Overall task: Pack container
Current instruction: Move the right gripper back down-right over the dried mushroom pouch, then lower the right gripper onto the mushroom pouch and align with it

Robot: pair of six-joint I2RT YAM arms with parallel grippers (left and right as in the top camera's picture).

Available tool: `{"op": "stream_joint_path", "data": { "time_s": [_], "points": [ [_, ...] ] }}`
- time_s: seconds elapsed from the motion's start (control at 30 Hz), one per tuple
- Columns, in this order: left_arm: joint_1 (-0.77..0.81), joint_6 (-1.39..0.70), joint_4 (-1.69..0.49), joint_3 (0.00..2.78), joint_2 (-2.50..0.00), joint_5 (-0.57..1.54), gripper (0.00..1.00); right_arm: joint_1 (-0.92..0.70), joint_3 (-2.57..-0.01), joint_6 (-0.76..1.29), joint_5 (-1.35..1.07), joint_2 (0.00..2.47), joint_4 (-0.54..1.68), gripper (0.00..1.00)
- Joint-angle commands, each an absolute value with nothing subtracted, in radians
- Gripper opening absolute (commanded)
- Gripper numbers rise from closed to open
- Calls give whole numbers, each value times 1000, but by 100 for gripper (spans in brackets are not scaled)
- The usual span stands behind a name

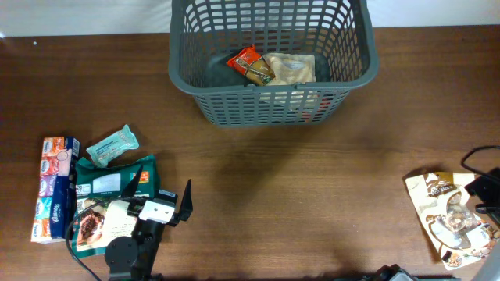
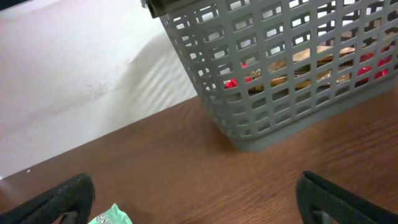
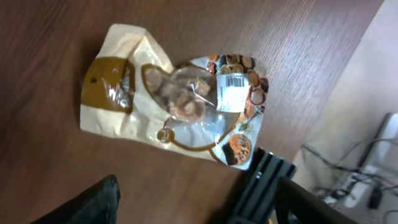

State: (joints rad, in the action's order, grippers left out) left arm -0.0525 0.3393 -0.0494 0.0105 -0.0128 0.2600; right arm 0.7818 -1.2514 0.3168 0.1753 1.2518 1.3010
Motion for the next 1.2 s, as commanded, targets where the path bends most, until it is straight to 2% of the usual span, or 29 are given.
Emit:
{"op": "stream_joint_path", "data": {
  "time_s": [0.0,0.27,0.6,0.97,1.17],
  "points": [
    [-48,329,-57,9,-6,257,99,860,-1228,326,115,1245,1268,80],
    [-48,329,-57,9,-6,257,99,971,-1222,305,54,1245,1251,81],
    [-48,329,-57,9,-6,257,99,972,-1084,323,37,1245,1168,81],
    [-48,329,-57,9,-6,257,99,972,-1004,237,-148,1249,870,83],
    [-48,329,-57,9,-6,257,99,972,-989,244,-109,1250,905,83]
  ]
}}
